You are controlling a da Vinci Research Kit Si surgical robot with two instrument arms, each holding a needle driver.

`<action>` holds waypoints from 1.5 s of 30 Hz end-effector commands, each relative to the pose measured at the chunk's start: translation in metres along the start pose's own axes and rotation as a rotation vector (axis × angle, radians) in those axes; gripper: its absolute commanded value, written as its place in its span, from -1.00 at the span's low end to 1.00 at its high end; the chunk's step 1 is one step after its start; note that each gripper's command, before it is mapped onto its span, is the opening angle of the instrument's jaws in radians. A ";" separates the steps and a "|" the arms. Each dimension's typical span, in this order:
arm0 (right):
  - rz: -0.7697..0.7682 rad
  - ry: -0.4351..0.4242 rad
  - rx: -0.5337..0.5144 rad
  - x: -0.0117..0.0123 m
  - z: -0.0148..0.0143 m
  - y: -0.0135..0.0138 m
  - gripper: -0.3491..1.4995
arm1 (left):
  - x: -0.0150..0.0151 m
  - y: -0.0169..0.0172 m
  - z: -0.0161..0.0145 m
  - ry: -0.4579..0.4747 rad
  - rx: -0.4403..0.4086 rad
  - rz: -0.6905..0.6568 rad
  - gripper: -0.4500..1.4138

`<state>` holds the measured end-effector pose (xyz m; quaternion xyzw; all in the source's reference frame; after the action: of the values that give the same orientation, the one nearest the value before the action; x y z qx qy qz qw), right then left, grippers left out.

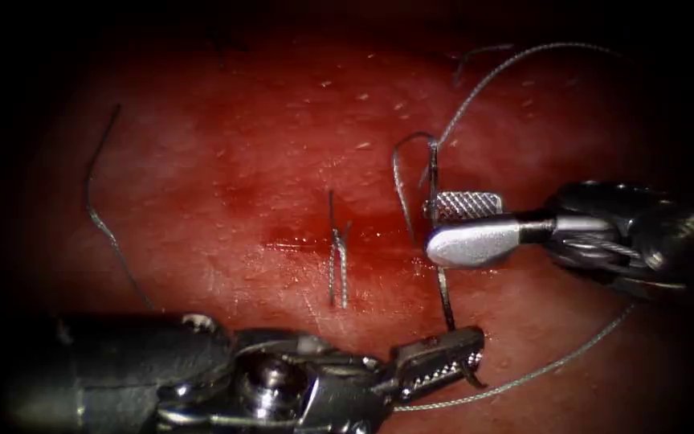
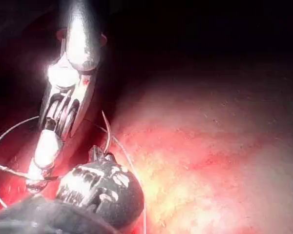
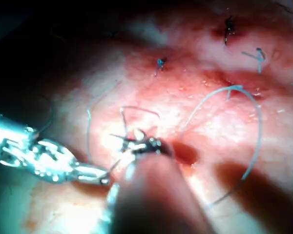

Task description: Wound Closure

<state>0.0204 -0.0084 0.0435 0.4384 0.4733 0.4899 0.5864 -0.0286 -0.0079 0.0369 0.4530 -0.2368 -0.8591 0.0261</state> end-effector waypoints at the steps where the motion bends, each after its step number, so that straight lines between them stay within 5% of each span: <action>1: -0.001 -0.001 -0.002 -0.0002 0.0004 0.0005 0.60 | 0.0001 0.0002 0.0006 -0.001 0.001 0.006 -1.00; 12: 0.002 -0.026 -0.022 -0.0006 0.0027 0.0005 0.36 | 0.0006 0.0002 0.0012 0.007 0.001 0.027 -1.00; 14: -0.011 -0.035 -0.028 -0.0007 0.0028 0.0005 0.02 | 0.0006 0.0002 0.0012 0.008 0.001 0.027 -1.00; 16: -0.070 -0.055 -0.035 -0.0007 0.0025 0.0006 -1.00 | 0.0006 0.0002 0.0011 0.008 0.000 0.028 -1.00; 20: -0.303 -0.071 -0.102 -0.0003 0.0019 0.0010 -1.00 | 0.0005 0.0002 0.0008 0.010 -0.001 0.028 -1.00; 28: -0.311 -0.040 -0.113 0.0002 0.0008 0.0016 -1.00 | 0.0005 0.0003 0.0007 0.011 -0.001 0.029 -1.00; 29: -0.311 -0.040 -0.113 0.0001 0.0008 0.0016 -1.00 | 0.0005 0.0002 0.0007 0.014 -0.002 0.029 -0.78; 30: -0.311 -0.038 -0.112 0.0001 0.0008 0.0015 -1.00 | 0.0005 0.0002 0.0007 0.009 0.000 0.004 -0.24; 32: -0.311 -0.024 -0.106 0.0002 0.0008 0.0016 -1.00 | 0.0005 0.0001 0.0007 -0.019 0.009 -0.080 0.48; 34: -0.311 -0.013 -0.101 0.0002 0.0007 0.0017 -1.00 | 0.0005 -0.0001 0.0006 -0.038 0.018 -0.164 0.75; 37: -0.358 0.006 -0.091 0.0004 0.0005 0.0021 -1.00 | 0.0003 -0.0003 0.0001 -0.034 0.022 -0.271 0.86; 39: -0.398 0.027 -0.083 0.0007 0.0004 0.0024 -1.00 | 0.0000 -0.0004 -0.0004 -0.022 0.022 -0.365 0.78; 41: -0.445 0.045 -0.076 0.0010 0.0002 0.0027 -1.00 | -0.0005 -0.0007 -0.0009 0.027 -0.010 -0.484 0.44; 44: -0.509 0.060 -0.070 0.0011 0.0002 0.0029 -1.00 | -0.0020 -0.0013 -0.0019 0.119 -0.095 -0.630 -0.80; 45: -0.539 0.065 -0.069 0.0012 0.0002 0.0029 -1.00 | -0.0028 -0.0015 -0.0021 0.103 -0.107 -0.681 -1.00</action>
<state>0.0198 -0.0065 0.0455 0.2571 0.5775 0.3404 0.6961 -0.0241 -0.0065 0.0374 0.5415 -0.0153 -0.8059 -0.2387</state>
